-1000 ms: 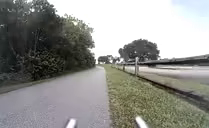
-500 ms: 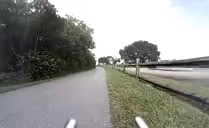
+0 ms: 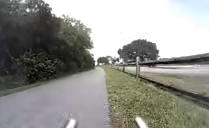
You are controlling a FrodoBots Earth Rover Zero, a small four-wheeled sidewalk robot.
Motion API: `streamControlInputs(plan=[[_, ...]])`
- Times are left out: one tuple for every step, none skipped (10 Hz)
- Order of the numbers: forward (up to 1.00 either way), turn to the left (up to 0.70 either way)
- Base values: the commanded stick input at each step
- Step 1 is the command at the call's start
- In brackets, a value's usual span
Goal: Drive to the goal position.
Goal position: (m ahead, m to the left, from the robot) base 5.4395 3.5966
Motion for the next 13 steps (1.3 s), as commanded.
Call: streamControlInputs(plan=[[0.7, 0.0], [0.7, 0.14], [0.7, 0.14], [0.7, 0.11], [0.7, 0.03], [0.7, 0.0], [0.7, 0.0], [0.7, 0.0], [0.7, 0.0], [0.7, 0.0], [0.7, 0.0], [0.7, 0.0], [0.7, 0.0]])
